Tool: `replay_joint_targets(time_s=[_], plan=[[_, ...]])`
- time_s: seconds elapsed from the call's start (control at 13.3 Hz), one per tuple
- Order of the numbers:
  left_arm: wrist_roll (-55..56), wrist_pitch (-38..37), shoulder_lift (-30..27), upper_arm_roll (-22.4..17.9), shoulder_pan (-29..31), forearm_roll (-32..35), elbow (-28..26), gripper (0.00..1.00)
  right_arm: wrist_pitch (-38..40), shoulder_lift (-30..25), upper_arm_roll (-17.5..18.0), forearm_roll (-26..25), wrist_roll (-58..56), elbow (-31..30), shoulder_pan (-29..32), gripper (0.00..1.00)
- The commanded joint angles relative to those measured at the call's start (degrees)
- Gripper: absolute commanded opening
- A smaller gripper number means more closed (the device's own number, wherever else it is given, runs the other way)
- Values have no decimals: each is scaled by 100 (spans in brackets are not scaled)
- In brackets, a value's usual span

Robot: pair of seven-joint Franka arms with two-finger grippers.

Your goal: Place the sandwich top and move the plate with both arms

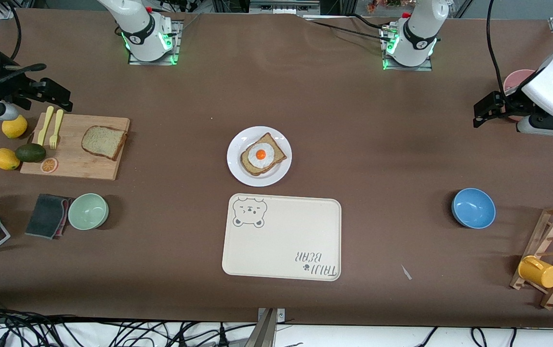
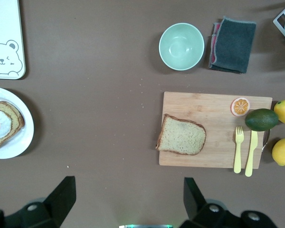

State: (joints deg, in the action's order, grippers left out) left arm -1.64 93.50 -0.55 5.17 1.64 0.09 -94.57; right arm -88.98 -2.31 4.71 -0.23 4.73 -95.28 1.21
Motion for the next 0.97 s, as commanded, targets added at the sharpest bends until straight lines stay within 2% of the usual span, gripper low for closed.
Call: replay_joint_targets(time_s=[0.0,0.37,0.67,0.82,0.9], plan=[[-3,-78,-59,28,47,-158,17,100,56,20,4,49,89,124,-41,100],[-3,-78,-59,28,47,-158,17,100,39,2,4,23,98,89,-41,100],[-3,-78,-59,28,47,-158,17,100,-5,256,4,-64,98,1,-251,100],[-3,-78,-59,28,47,-158,17,100,-179,397,4,-126,194,-218,-296,100],[5,-78,-59,28,47,-158,17,100,-468,406,4,-196,360,-559,-383,100]])
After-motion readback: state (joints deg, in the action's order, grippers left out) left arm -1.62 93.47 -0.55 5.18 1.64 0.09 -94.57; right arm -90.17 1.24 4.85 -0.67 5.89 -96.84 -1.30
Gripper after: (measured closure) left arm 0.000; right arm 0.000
